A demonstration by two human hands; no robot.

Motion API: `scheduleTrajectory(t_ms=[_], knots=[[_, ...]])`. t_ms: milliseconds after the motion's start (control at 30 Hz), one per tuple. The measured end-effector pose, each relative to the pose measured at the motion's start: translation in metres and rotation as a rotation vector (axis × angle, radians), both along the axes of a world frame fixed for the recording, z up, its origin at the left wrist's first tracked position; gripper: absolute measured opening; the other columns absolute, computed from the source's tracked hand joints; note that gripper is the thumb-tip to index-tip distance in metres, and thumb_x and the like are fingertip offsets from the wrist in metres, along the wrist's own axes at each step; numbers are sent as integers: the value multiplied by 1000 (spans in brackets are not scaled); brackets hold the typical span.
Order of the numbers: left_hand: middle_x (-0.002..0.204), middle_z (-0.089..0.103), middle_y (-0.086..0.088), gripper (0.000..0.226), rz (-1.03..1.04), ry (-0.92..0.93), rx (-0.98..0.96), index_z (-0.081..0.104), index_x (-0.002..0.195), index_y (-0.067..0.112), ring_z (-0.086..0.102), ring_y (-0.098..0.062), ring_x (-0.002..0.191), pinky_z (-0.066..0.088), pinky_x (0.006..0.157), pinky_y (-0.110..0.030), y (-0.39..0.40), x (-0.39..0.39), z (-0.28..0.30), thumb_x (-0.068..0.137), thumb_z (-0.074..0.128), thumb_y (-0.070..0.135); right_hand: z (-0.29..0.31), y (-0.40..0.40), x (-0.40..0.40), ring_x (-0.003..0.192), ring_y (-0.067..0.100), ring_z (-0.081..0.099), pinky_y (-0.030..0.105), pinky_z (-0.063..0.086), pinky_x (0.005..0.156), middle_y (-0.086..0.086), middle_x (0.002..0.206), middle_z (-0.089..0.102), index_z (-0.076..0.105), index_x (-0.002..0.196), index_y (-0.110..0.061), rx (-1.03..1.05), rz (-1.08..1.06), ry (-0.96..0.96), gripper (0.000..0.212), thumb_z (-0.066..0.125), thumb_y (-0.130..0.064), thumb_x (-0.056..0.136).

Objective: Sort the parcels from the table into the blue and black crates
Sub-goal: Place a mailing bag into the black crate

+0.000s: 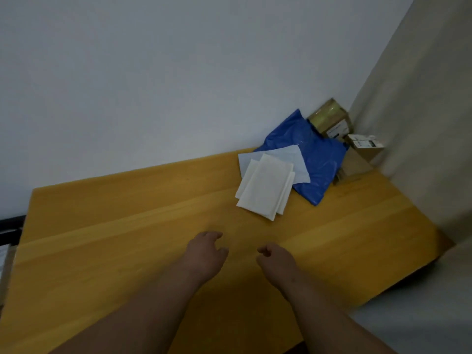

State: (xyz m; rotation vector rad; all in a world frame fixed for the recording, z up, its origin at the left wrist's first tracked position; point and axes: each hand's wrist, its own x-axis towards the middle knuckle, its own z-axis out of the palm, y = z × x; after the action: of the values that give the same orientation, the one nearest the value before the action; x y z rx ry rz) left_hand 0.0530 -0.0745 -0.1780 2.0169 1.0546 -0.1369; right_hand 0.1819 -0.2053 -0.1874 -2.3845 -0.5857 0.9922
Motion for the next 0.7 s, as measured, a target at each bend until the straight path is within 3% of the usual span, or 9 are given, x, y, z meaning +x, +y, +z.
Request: scheduleTrajectory(t_ms=[233, 333, 400, 500, 567, 700], knots=[[153, 34, -1, 52, -4, 18, -5, 38, 147, 19, 40, -21, 135, 35, 105, -30, 27, 64, -2, 98, 52, 31, -14, 35, 68, 79, 6, 48, 30, 44, 79, -1, 112, 49, 45, 141, -19, 57, -227, 177, 45, 51, -22, 96], [153, 34, 0, 54, 1, 54, -13, 36, 148, 21, 41, -21, 134, 37, 105, -32, 40, 92, -11, 98, 51, 34, -22, 54, 102, 114, 24, 51, 36, 44, 94, 8, 142, 45, 35, 148, -17, 58, -281, 216, 55, 53, -23, 96], [154, 34, -1, 55, 27, 55, -35, 35, 148, 21, 41, -22, 135, 37, 106, -33, 46, 113, -20, 97, 53, 34, -29, 68, 127, 124, 29, 48, 40, 44, 100, 9, 146, 43, 32, 149, -15, 66, -311, 223, 59, 55, -22, 95], [156, 31, -2, 59, 68, 57, -66, 33, 150, 21, 35, -21, 139, 32, 111, -33, 51, 145, -31, 96, 55, 30, -37, 84, 159, 115, 31, 54, 39, 48, 96, 11, 132, 53, 42, 142, -11, 75, -333, 272, 51, 55, -13, 92], [158, 27, -1, 63, 72, 73, -87, 28, 152, 22, 30, -21, 142, 28, 113, -33, 52, 167, -38, 96, 55, 33, -40, 92, 175, 105, 33, 60, 47, 51, 96, 13, 117, 63, 56, 128, -10, 108, -346, 356, 40, 53, -7, 88], [158, 25, -2, 80, 146, 12, -231, 23, 154, 24, 30, -22, 142, 29, 109, -30, 44, 202, -51, 88, 63, 48, -39, 101, 187, 96, 30, 66, 50, 55, 88, 11, 109, 67, 63, 115, -26, 246, -288, 471, 35, 55, -6, 87]])
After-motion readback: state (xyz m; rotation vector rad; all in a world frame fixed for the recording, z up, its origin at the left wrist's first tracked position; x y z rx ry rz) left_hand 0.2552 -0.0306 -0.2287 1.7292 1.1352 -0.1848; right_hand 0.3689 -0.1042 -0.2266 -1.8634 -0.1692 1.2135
